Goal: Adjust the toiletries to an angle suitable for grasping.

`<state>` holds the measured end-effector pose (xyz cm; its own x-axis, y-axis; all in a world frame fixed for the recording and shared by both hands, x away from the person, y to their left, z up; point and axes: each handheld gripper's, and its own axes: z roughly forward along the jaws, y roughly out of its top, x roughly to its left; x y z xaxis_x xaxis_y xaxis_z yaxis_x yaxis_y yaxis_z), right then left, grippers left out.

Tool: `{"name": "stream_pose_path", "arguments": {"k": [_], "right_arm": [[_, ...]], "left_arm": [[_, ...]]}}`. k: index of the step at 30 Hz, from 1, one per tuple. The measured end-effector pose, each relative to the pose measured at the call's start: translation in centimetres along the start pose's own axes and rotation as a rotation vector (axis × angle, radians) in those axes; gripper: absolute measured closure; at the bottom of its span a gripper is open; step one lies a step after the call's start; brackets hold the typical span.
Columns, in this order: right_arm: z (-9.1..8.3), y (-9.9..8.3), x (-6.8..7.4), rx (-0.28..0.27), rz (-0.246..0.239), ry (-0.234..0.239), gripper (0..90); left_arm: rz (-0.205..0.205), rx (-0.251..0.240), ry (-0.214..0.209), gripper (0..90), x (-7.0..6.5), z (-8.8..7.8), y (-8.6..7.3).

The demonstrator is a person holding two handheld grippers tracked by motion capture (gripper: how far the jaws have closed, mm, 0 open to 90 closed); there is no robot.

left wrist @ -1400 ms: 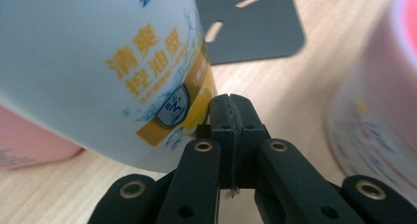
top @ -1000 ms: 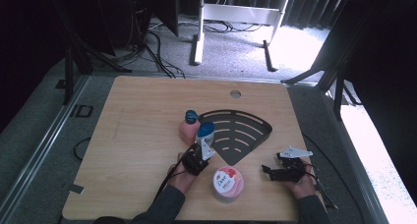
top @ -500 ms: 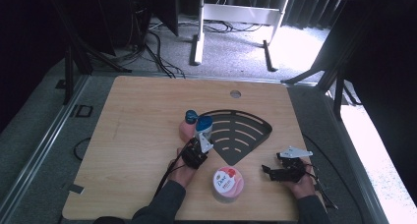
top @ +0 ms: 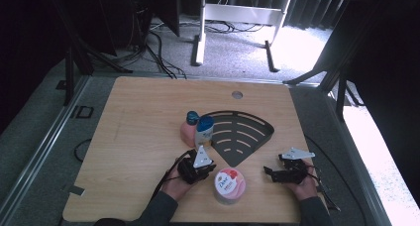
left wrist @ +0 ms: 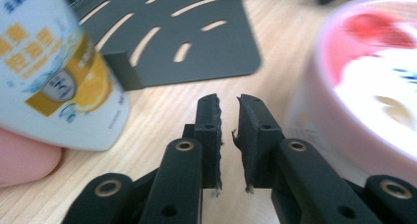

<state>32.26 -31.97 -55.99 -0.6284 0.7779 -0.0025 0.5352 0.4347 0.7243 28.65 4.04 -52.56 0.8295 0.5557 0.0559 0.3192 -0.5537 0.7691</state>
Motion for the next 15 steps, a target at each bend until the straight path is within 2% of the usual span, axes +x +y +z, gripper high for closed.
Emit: {"name": "stream_pose_path", "arguments": {"k": [4,8,9,12,15], "right_arm": [[0.0,0.0,0.0,0.000,0.000,0.000,15.8],[0.0,0.0,0.0,0.000,-0.001,0.000,15.8],[0.0,0.0,0.0,0.000,-0.001,-0.001,15.8],[0.0,0.0,0.0,0.000,-0.001,-0.001,15.8],[0.0,0.0,0.0,0.000,-0.001,-0.001,15.8]], "left_arm": [[-0.012,-0.016,-0.038,79.2,-0.3,-1.2,-0.3],[-0.017,-0.027,-0.049,79.1,-0.7,-1.8,-0.6],[-0.020,-0.039,-0.074,79.1,-1.2,-2.8,-1.0],[-0.021,-0.057,-0.090,79.1,-1.9,-3.8,-1.3],[-0.031,-0.072,-0.098,85.3,-2.5,-4.4,-1.3]]}}
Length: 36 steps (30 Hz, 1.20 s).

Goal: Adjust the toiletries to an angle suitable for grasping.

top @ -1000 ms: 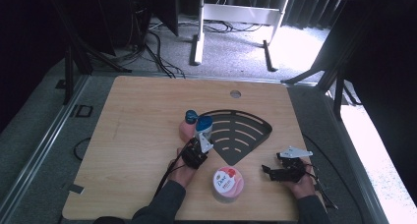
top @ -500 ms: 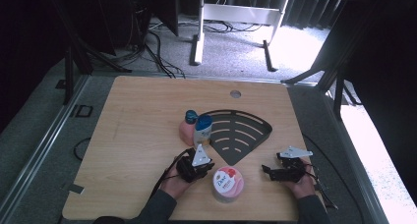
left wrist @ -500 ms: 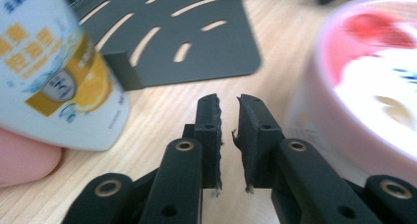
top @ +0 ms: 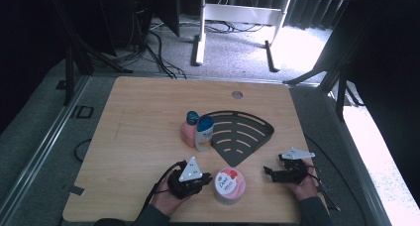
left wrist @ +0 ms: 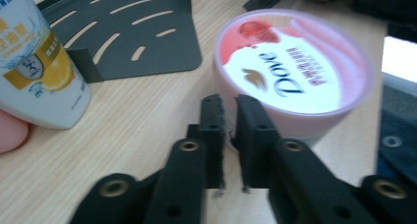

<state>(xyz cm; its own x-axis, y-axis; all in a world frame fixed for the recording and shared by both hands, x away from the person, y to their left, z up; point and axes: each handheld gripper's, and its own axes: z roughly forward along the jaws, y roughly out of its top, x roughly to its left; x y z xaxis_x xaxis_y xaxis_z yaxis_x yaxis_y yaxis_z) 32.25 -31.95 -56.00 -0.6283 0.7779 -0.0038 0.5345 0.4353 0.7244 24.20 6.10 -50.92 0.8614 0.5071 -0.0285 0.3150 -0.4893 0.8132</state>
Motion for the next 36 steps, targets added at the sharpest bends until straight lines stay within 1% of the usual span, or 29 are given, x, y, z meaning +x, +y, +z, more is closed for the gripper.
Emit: {"name": "stream_pose_path", "arguments": {"k": [2,4,6,7,8,9,10,11,12,13,14,15,17,18,20,23,29,31,33,34,35,36], "right_arm": [[0.0,0.0,0.0,0.000,0.000,0.000,15.8],[0.0,0.0,0.0,0.000,0.003,-0.004,15.8],[0.0,0.0,0.1,0.000,0.003,-0.005,15.8],[0.0,0.0,0.1,0.000,0.003,-0.005,15.7],[0.0,0.0,0.1,0.000,0.003,-0.005,15.7],[0.0,0.0,0.1,0.000,0.003,-0.005,15.8],[0.0,0.0,0.1,0.000,0.003,-0.005,15.8],[0.0,0.0,0.1,0.000,0.003,-0.005,15.7],[0.0,0.0,0.1,0.000,0.003,-0.005,15.8],[0.0,0.0,0.1,0.000,0.003,-0.005,15.8],[0.0,0.0,0.1,0.000,0.003,-0.005,15.8],[0.0,0.0,0.1,0.000,0.003,-0.005,15.8],[0.0,0.0,0.1,0.001,0.003,-0.005,15.8],[0.0,0.0,0.1,0.001,0.003,-0.006,15.7],[0.0,0.0,0.1,0.001,0.004,-0.006,15.8],[0.0,0.0,0.1,0.001,0.003,-0.006,15.8],[0.0,0.0,0.1,0.001,0.002,-0.006,15.7],[0.0,0.0,0.1,0.001,0.003,-0.006,15.8],[0.0,0.0,0.1,0.001,0.004,-0.006,15.7],[0.0,0.0,0.1,0.000,0.003,-0.006,15.8],[0.0,0.0,0.1,0.001,0.003,-0.006,15.7],[0.0,0.0,0.1,0.001,0.003,-0.006,15.7]], "left_arm": [[0.006,-0.006,-0.017,86.9,-0.4,-0.1,0.1],[0.011,-0.004,-0.020,88.0,-0.6,-0.1,0.0],[0.017,0.001,-0.026,88.6,-1.0,-0.1,-0.1],[0.020,0.000,-0.038,89.0,-1.5,0.0,-0.3],[0.020,0.000,-0.038,89.0,-1.5,0.0,-0.3],[0.033,-0.006,-0.045,88.9,-2.1,-0.2,-0.4],[0.033,-0.006,-0.045,88.9,-2.1,-0.2,-0.4],[0.031,-0.010,-0.055,88.9,-2.3,-0.2,-0.4],[0.045,-0.007,-0.071,88.8,-3.1,-0.1,-0.5],[0.045,-0.007,-0.071,88.8,-3.1,-0.1,-0.5],[0.067,0.005,-0.084,88.8,-3.7,0.2,-0.5],[0.067,0.005,-0.084,88.8,-3.7,0.2,-0.5],[0.081,0.015,-0.099,88.8,-4.1,0.5,-0.4],[0.094,0.016,-0.112,89.0,-4.4,0.8,-0.3],[0.099,0.015,-0.108,89.0,-4.5,0.8,-0.2],[0.117,0.019,-0.097,89.0,-4.5,1.0,0.0],[0.123,0.024,-0.089,88.5,-4.0,1.5,0.3],[0.118,0.031,-0.082,88.1,-3.6,1.6,0.3],[0.120,0.060,-0.048,87.3,-3.2,1.9,0.3],[0.120,0.060,-0.048,87.2,-3.2,1.9,0.3],[0.104,0.061,-0.043,87.2,-2.8,2.1,0.2],[0.104,0.061,-0.043,87.0,-2.8,2.1,0.2]]}}
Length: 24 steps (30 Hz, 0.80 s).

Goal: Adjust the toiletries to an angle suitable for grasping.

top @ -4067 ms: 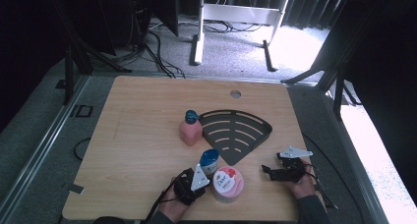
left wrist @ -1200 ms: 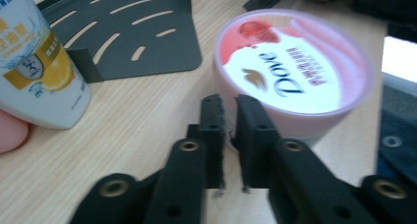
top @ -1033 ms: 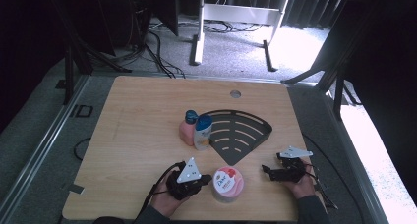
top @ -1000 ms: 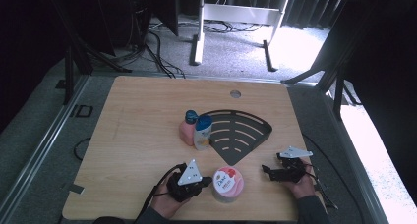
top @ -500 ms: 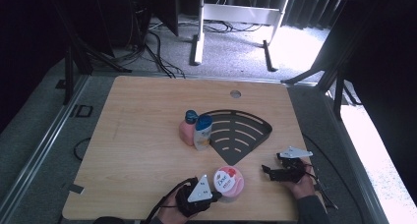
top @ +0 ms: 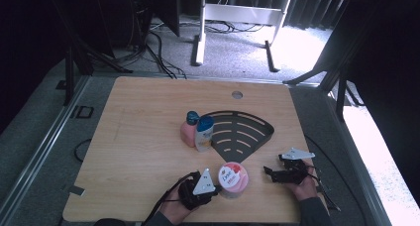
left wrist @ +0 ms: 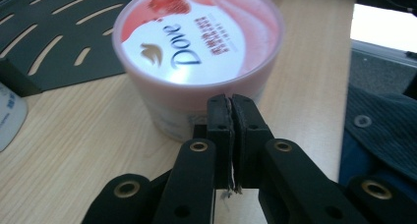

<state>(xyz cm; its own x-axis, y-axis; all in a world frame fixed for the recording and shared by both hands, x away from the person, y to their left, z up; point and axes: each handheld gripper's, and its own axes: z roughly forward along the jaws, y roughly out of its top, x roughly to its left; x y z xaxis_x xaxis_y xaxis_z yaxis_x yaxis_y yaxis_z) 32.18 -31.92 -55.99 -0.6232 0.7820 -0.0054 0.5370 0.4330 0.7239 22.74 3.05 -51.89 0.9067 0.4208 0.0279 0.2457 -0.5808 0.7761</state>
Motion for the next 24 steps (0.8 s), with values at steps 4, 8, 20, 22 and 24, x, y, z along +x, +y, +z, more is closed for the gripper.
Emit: {"name": "stream_pose_path", "arguments": {"k": [4,8,20,22,24], "right_arm": [[0.0,0.0,0.0,0.000,0.000,0.000,15.8],[0.0,0.0,0.0,0.000,0.000,0.000,15.8],[0.0,0.0,0.0,0.000,0.000,0.000,15.7],[0.0,0.0,0.0,0.001,0.001,0.000,15.7],[0.0,0.0,0.0,0.001,0.000,0.001,15.7]], "left_arm": [[0.000,0.003,0.002,86.8,0.6,0.4,0.4],[-0.002,0.000,0.002,86.3,0.9,0.9,1.0],[0.030,0.005,-0.018,85.9,1.0,3.2,2.9],[0.032,0.002,-0.023,85.9,1.1,3.6,3.2],[0.039,0.004,-0.020,85.9,1.2,4.0,3.6]]}}
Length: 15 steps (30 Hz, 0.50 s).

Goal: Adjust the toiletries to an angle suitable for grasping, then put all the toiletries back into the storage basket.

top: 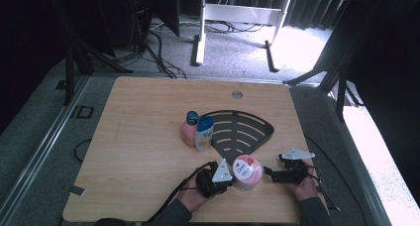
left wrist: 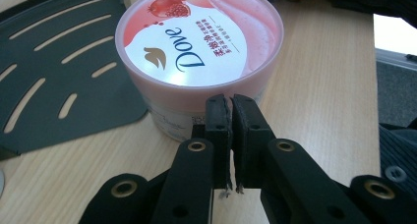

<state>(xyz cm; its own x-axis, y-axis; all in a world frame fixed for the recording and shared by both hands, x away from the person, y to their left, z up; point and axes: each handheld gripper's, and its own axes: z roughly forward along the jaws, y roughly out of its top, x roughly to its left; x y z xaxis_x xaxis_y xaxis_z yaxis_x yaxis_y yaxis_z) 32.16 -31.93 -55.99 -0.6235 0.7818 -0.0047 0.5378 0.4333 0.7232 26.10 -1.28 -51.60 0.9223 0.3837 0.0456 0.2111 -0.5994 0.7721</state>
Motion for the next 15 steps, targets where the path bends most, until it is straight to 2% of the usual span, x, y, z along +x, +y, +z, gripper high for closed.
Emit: {"name": "stream_pose_path", "arguments": {"k": [11,15], "right_arm": [[-0.4,-0.4,-0.3,-0.001,-0.012,0.014,15.7],[-0.4,-0.4,-0.3,-0.001,-0.013,0.014,15.8]], "left_arm": [[-0.018,-0.018,0.006,85.1,0.8,1.2,1.1],[-0.027,-0.039,-0.003,79.4,0.9,0.9,1.1]]}}
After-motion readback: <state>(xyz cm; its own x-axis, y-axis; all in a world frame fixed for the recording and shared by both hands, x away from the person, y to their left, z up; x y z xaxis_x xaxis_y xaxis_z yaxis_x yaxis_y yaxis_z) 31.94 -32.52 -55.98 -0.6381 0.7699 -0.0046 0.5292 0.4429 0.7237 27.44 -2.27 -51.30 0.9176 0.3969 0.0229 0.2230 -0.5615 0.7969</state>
